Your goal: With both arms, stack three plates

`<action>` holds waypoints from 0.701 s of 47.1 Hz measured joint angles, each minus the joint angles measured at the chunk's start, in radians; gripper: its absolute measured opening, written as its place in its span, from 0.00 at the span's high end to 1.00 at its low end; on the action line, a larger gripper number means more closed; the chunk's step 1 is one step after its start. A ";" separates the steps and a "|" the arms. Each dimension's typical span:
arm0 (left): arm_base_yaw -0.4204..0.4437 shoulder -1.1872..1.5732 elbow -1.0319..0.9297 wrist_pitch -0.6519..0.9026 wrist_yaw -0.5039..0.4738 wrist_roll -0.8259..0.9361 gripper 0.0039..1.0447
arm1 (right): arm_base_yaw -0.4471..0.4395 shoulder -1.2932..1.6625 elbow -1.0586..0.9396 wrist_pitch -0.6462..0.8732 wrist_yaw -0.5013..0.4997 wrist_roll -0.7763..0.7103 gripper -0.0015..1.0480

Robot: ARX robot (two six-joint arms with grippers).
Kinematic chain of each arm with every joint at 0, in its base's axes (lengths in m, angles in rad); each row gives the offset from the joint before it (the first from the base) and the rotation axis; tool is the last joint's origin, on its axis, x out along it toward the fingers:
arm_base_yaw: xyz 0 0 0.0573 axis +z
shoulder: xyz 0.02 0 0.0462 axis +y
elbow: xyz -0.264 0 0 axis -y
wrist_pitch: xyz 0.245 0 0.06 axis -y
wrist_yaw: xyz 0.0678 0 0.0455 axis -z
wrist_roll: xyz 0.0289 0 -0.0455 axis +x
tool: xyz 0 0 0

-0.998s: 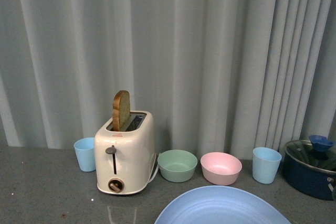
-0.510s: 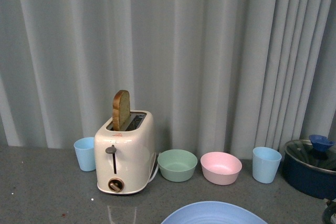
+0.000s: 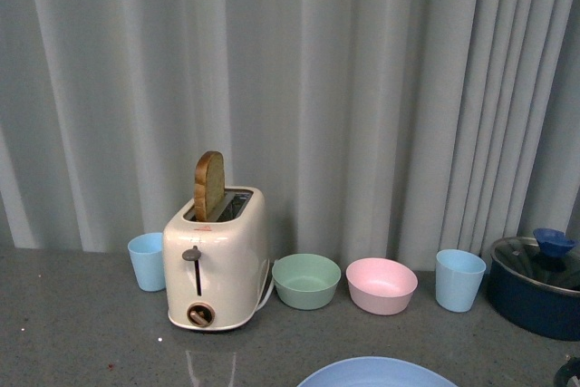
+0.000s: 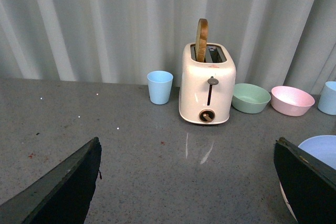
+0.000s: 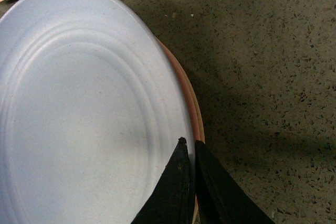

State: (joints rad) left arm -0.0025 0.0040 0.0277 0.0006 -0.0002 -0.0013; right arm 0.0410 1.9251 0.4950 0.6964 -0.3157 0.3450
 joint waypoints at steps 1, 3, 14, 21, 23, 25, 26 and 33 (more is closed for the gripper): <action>0.000 0.000 0.000 0.000 0.000 0.000 0.06 | 0.000 0.001 0.001 0.000 0.000 0.000 0.97; 0.000 0.000 0.000 0.000 0.000 0.000 0.06 | 0.000 0.005 0.002 0.000 0.000 0.000 0.97; 0.000 0.000 0.000 0.000 0.000 0.000 0.06 | -0.002 0.003 0.000 -0.007 -0.008 0.003 0.61; 0.000 0.000 0.000 0.000 0.000 0.000 0.06 | -0.016 -0.085 -0.038 -0.018 -0.020 0.004 0.38; 0.000 0.000 0.000 0.000 0.000 0.000 0.06 | -0.026 -0.130 -0.056 -0.023 -0.027 0.010 0.31; 0.000 0.000 0.000 0.000 0.000 0.000 0.06 | -0.037 -0.182 -0.077 -0.030 -0.036 0.017 0.24; 0.000 0.000 0.000 0.000 0.000 0.000 0.06 | -0.048 -0.222 -0.094 -0.034 -0.041 0.022 0.19; 0.000 0.000 0.000 0.000 0.000 0.000 0.06 | -0.136 -0.463 -0.175 -0.098 -0.022 0.042 0.08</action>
State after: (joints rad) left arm -0.0025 0.0040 0.0277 0.0006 -0.0002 -0.0013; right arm -0.0948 1.4620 0.3202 0.5987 -0.3378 0.3870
